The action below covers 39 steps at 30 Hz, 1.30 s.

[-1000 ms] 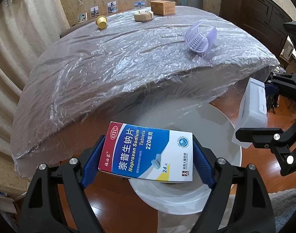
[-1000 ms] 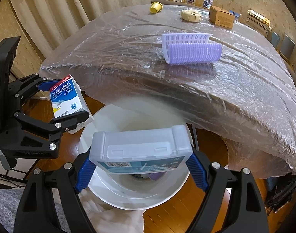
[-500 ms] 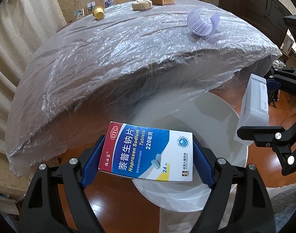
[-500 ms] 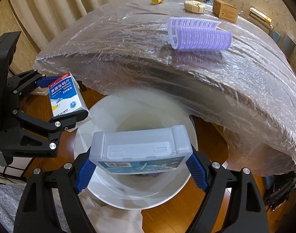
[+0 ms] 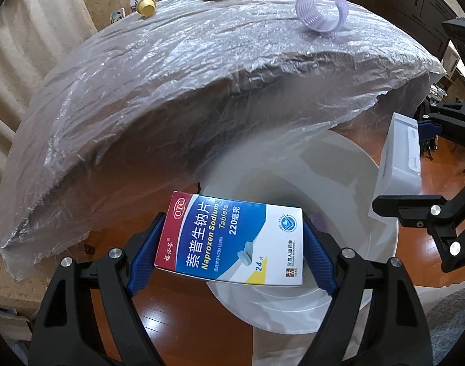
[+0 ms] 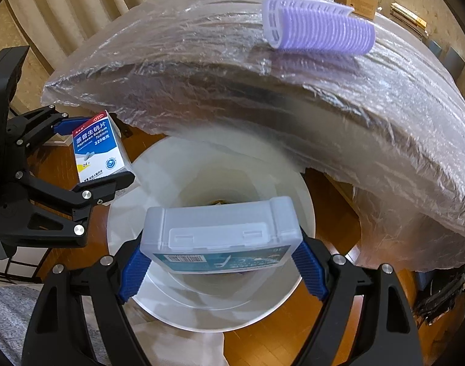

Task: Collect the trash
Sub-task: 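Lift both boxes and carry them over the white bucket, then open both tools to drop the two boxes into the bucket, then move both open tools back over the table toward the yellow cup and purple roller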

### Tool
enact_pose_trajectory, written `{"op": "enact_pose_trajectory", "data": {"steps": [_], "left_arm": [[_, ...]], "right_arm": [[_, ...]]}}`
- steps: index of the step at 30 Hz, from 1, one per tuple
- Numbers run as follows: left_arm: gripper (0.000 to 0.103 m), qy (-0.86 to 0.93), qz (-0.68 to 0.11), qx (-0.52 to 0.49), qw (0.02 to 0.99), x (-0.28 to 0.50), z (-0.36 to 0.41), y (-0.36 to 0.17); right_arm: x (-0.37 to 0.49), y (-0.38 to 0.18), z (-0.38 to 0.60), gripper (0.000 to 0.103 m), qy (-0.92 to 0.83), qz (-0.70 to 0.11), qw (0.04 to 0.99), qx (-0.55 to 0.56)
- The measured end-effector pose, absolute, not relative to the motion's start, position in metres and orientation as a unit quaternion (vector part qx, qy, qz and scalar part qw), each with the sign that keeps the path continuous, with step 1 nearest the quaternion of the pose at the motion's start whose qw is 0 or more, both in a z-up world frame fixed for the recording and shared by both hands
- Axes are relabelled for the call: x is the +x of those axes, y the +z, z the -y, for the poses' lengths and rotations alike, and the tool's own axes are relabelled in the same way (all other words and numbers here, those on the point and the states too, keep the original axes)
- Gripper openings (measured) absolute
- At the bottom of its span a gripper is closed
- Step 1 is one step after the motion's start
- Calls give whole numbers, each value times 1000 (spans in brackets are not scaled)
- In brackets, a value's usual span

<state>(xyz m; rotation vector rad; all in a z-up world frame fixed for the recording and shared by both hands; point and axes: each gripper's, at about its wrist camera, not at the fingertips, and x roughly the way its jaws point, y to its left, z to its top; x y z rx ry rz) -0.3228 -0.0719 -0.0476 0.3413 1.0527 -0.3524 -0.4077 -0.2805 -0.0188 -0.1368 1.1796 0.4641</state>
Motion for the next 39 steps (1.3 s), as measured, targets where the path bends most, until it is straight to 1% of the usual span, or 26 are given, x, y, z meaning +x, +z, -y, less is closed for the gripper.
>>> {"op": "enact_pose_trajectory", "data": {"steps": [10, 31, 33, 34, 35, 36, 39], "left_arm": [[84, -177, -503, 171, 829, -315, 77, -56], [84, -186, -508, 172, 823, -312, 79, -60], [85, -212, -499, 159, 825, -316, 79, -56], [95, -214, -487, 158, 832, -317, 80, -53], [102, -207, -478, 161, 839, -319, 80, -50], [102, -193, -464, 169, 848, -321, 80, -46], [102, -194, -453, 161, 855, -325, 77, -39]], "right_arm": [[-402, -35, 277, 82, 203, -559, 801, -70], [-397, -41, 286, 82, 196, -564, 799, -71], [-399, -40, 287, 82, 205, -558, 802, -65], [-400, -37, 288, 83, 206, -552, 805, -63], [-402, -33, 290, 91, 201, -542, 814, -60], [-404, -28, 293, 97, 199, -531, 822, -57], [-409, -14, 302, 98, 187, -508, 840, -49]]}}
